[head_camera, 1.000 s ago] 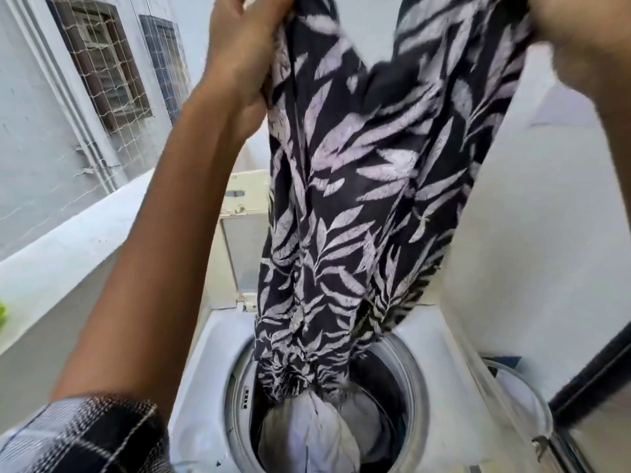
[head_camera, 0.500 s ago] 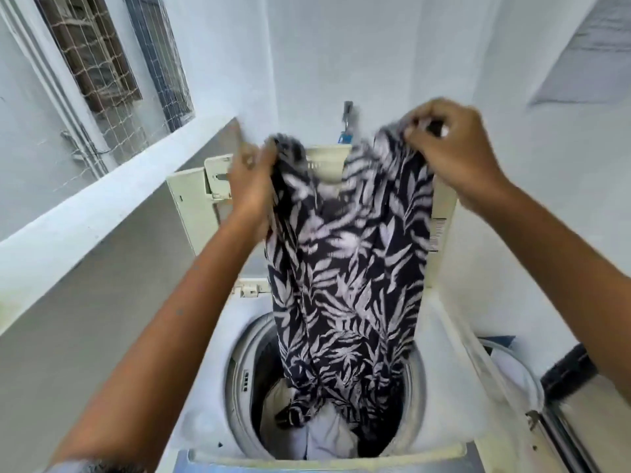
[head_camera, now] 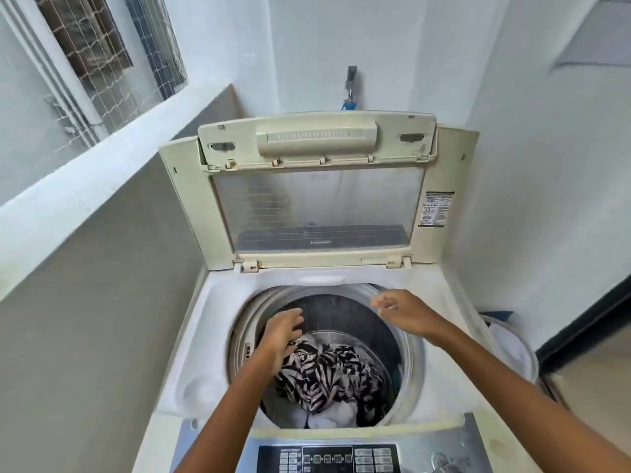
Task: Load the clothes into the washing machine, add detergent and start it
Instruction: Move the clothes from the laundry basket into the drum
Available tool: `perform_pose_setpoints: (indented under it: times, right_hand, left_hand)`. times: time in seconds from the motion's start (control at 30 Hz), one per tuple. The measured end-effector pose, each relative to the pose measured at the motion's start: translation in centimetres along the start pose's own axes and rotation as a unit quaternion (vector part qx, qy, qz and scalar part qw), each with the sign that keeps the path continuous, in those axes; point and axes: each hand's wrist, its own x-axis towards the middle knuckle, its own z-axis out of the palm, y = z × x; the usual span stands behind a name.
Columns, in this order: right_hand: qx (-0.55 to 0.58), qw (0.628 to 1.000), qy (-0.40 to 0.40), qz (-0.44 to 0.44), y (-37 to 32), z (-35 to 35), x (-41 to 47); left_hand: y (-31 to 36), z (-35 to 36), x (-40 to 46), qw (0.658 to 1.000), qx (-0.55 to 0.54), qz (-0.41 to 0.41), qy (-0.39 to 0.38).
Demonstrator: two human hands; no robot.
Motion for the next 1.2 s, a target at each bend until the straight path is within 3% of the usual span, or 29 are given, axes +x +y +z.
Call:
perform_pose_setpoints:
  times: [0.37,0.5,0.7,0.93,1.0,1.2]
  right_hand:
    - [0.177,0.981,0.079,-0.027,4.1,0.2,-5.6]
    - [0.221,0.969,0.109,0.001,7.8,-2.3,-8.0]
    - [0.288,0.925,0.233,0.084,15.5,-7.9,-10.3]
    - [0.335,0.884,0.274,0.177,25.1,-13.1,-11.1]
    - [0.353,0.875,0.266,0.2,28.6,-15.2,-10.1]
    - [0.368,0.864,0.193,0.284,38.4,-17.8,-4.0]
  left_hand:
    - [-2.0,7.8,-3.7,0.999,-0.041,0.012,-0.009]
    - [-1.3,13.1,-5.2,0.997,-0.031,0.032,-0.069]
    - [0.4,23.4,-6.6,0.98,0.009,0.033,-0.194]
    - [1.0,37.3,-5.5,0.947,0.083,0.001,-0.309]
    - [0.2,42.1,-3.0,0.946,0.109,-0.031,-0.304]
    - [-4.0,50.8,6.8,0.96,0.182,-0.084,-0.194]
